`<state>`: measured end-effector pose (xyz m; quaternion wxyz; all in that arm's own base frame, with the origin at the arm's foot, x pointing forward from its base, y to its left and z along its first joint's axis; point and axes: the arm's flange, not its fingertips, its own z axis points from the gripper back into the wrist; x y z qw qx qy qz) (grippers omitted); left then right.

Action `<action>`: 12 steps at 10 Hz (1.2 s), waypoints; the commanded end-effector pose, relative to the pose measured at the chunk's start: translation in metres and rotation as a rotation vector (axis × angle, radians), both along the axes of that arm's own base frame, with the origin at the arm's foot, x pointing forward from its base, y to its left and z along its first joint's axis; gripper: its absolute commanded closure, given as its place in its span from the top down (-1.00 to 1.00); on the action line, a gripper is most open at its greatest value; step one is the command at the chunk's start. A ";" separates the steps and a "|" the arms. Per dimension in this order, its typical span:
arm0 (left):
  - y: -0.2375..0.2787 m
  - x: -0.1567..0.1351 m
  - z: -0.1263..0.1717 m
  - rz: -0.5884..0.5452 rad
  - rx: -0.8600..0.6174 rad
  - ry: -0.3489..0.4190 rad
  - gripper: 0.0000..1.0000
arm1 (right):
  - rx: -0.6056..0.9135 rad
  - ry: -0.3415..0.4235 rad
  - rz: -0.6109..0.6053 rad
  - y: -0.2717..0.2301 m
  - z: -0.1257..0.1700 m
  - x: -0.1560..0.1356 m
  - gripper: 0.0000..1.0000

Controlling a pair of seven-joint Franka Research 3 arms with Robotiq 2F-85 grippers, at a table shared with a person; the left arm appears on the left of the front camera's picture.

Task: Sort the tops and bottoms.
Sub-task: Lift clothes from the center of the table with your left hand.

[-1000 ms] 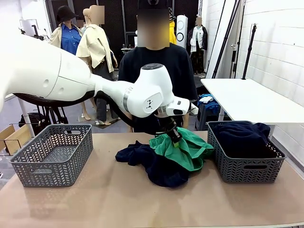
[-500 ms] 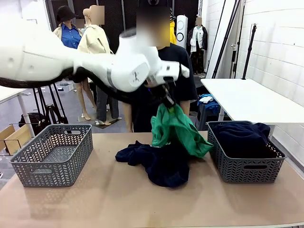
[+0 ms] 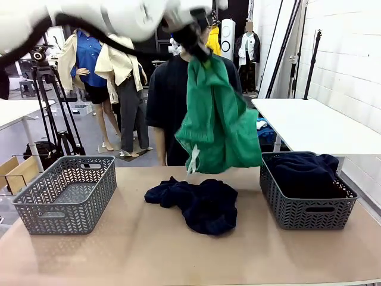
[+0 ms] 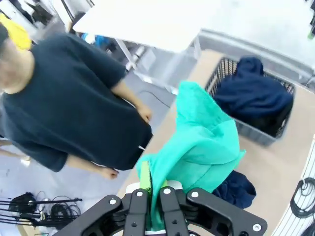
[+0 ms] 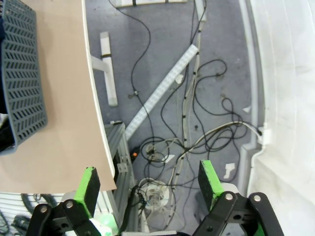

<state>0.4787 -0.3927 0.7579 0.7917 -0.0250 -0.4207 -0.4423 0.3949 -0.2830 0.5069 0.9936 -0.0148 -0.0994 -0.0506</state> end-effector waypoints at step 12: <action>0.037 -0.106 0.135 0.301 0.094 -0.172 -1.00 | -0.014 0.008 0.003 -0.001 0.000 0.000 1.00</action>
